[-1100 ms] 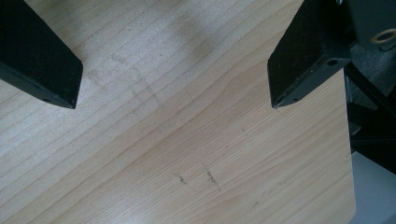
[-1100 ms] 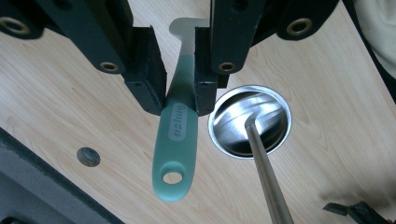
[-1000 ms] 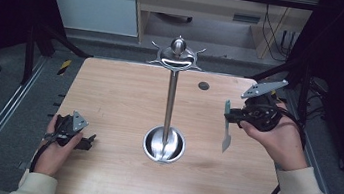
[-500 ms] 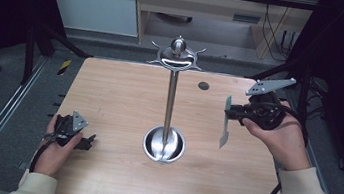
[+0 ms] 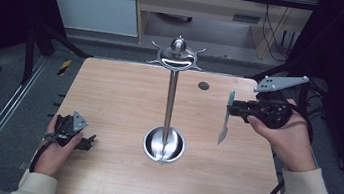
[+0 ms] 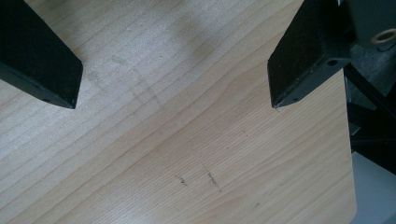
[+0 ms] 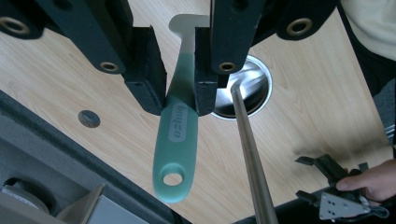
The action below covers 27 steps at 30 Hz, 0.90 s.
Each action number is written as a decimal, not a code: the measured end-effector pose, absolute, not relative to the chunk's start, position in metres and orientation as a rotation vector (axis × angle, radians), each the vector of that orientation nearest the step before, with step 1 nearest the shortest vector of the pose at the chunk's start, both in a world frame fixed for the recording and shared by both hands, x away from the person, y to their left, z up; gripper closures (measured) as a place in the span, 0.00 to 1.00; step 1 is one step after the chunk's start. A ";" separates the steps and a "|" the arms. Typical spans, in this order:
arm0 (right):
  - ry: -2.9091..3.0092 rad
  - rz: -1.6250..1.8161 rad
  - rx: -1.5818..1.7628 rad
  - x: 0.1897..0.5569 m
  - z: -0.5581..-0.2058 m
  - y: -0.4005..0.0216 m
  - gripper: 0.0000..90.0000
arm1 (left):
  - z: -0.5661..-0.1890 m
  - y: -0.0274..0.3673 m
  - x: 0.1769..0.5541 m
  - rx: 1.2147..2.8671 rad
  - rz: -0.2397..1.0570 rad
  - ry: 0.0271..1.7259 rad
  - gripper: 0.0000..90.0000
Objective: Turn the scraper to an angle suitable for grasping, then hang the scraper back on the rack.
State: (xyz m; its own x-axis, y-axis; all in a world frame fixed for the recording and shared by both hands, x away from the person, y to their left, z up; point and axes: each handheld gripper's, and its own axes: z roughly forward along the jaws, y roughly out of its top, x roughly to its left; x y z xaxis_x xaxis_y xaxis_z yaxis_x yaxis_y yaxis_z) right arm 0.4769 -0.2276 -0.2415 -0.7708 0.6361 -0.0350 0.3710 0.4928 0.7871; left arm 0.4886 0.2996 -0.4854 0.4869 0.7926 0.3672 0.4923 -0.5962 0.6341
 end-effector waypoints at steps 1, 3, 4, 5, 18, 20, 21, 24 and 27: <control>2.417 1.167 0.845 0.476 -0.240 -0.227 0.83 | -0.485 0.300 0.489 2.283 0.903 1.064 0.03; 2.417 1.184 0.835 0.475 -0.238 -0.227 0.83 | -0.485 0.300 0.489 2.281 0.904 1.065 0.03; 2.412 1.194 0.833 0.475 -0.237 -0.227 0.83 | -0.485 0.300 0.489 2.285 0.901 1.065 0.03; 2.412 1.199 0.827 0.474 -0.235 -0.227 0.83 | -0.485 0.300 0.489 2.287 0.900 1.065 0.03; 2.405 1.252 0.796 0.471 -0.228 -0.219 0.83 | -0.485 0.300 0.489 2.289 0.902 1.060 0.03; 2.404 1.256 0.795 0.471 -0.228 -0.219 0.83 | -0.486 0.300 0.489 2.288 0.904 1.063 0.03; 2.403 1.260 0.792 0.471 -0.227 -0.218 0.83 | -0.486 0.300 0.489 2.289 0.904 1.063 0.03; 2.401 1.275 0.788 0.471 -0.226 -0.216 0.83 | -0.486 0.300 0.489 2.290 0.904 1.063 0.03; 2.400 1.284 0.778 0.471 -0.224 -0.214 0.83 | -0.485 0.300 0.489 2.296 0.905 1.059 0.03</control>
State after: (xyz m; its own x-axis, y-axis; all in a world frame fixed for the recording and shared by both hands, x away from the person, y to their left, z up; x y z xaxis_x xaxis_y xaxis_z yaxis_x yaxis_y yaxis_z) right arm 0.4711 -0.2139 -0.2245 -0.8046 0.5936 -0.0159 0.3161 0.4509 0.8347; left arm 0.4889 0.2996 -0.4853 0.4895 0.7882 0.3730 0.4914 -0.6027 0.6287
